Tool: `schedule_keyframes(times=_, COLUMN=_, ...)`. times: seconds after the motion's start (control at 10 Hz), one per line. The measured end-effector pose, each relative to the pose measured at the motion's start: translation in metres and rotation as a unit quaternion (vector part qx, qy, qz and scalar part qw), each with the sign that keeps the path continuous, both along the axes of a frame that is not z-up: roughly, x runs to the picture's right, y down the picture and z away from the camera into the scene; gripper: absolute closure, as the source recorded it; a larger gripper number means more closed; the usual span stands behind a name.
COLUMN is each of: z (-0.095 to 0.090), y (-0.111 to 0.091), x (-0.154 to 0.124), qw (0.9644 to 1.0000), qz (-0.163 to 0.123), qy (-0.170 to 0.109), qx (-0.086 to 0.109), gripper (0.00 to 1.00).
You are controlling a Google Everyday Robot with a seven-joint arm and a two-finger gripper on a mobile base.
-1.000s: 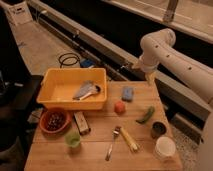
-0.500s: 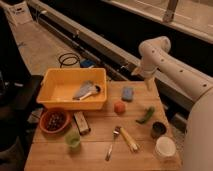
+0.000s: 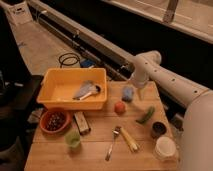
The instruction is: Place sponge in tray
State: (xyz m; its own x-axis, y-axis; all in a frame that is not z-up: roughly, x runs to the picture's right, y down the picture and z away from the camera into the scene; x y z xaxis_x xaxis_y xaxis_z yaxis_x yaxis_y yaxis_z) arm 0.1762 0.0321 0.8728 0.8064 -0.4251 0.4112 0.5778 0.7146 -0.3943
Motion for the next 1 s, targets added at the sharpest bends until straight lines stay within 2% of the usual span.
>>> schedule_keyframes(times=0.1, z=0.003, y=0.004, x=-0.005, qw=1.0, qz=0.007, qy=-0.005, qx=-0.005, gripper=0.2)
schedule_keyframes(times=0.6, z=0.006, y=0.002, x=-0.003, qw=1.0, qz=0.001, qy=0.002, qx=0.0, gripper=0.2)
schedule_keyframes(times=0.8, z=0.018, y=0.002, x=0.015, qw=0.9999, qz=-0.013, qy=0.008, qx=0.007, gripper=0.2)
schedule_keyframes(times=1.0, z=0.039, y=-0.002, x=0.01, qw=0.9994, qz=-0.031, qy=-0.008, qx=0.011, gripper=0.2)
